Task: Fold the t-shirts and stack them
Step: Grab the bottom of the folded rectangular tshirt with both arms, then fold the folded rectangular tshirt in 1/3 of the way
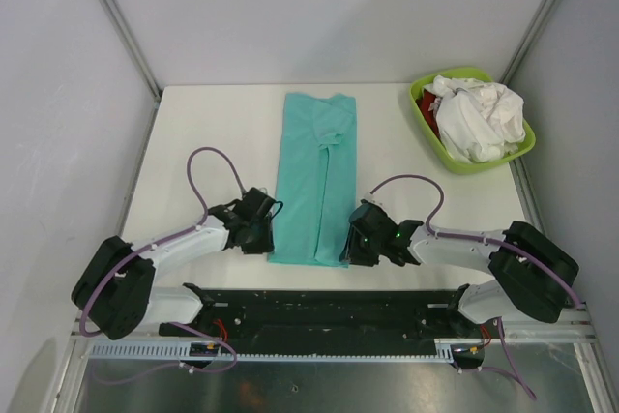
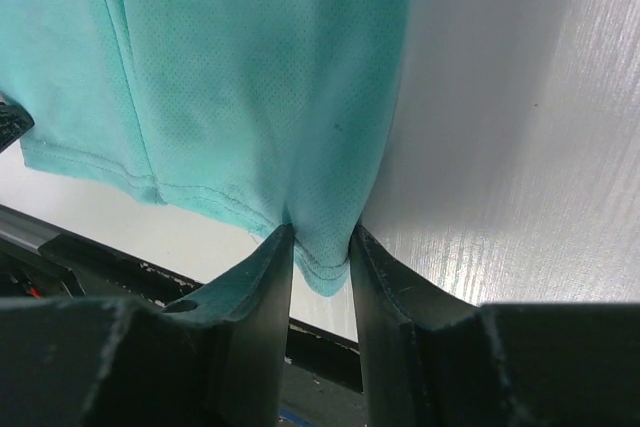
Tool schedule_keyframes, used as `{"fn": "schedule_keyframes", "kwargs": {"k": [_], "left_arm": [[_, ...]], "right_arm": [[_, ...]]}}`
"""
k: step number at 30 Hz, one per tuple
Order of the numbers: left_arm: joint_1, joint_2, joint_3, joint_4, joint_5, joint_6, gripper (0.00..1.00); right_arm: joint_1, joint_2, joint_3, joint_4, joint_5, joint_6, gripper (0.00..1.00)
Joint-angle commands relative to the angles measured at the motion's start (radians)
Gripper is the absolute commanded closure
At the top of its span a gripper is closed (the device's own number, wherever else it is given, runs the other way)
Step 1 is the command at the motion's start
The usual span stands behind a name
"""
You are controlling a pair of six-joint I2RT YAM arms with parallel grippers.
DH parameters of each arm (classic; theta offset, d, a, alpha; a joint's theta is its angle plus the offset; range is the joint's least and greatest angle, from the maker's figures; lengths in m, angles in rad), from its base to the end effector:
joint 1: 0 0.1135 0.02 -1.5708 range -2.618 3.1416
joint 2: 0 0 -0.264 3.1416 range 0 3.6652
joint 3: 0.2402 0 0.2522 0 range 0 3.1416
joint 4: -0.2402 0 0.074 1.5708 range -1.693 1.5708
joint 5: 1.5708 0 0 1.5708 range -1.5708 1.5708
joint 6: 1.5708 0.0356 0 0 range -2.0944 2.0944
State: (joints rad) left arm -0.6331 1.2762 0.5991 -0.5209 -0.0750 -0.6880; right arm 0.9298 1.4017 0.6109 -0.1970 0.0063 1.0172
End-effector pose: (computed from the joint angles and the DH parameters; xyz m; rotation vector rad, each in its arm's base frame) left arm 0.1723 -0.1231 0.1574 -0.0964 2.7903 -0.2403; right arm 0.1502 0.2009 0.1503 0.1219 2.7275 0.6725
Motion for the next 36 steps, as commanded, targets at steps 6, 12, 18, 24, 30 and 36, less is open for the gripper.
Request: {"fn": "schedule_keyframes", "kwargs": {"k": [6,12,18,24,30,36], "left_arm": [[-0.058,0.038,0.009,0.034,0.003,-0.013,0.76],[-0.108,-0.011,0.012,0.031,0.035,-0.054,0.94],[-0.167,-0.098,0.007,-0.003,0.050,-0.107,1.00],[-0.152,-0.125,0.096,-0.026,0.004,-0.091,1.00],[-0.093,0.048,0.307,-0.005,-0.050,-0.045,1.00],[0.003,0.262,0.504,0.040,-0.086,-0.026,1.00]], "right_arm": [[-0.001,0.016,-0.019,-0.081,0.027,-0.018,0.78],[-0.001,-0.074,-0.019,-0.152,0.020,-0.033,0.99],[0.064,-0.200,-0.018,-0.268,0.044,-0.005,1.00],[-0.022,-0.303,0.043,-0.344,0.054,-0.069,1.00],[-0.199,-0.123,0.256,-0.333,0.051,-0.254,1.00],[-0.353,0.147,0.476,-0.272,0.035,-0.372,1.00]]}}
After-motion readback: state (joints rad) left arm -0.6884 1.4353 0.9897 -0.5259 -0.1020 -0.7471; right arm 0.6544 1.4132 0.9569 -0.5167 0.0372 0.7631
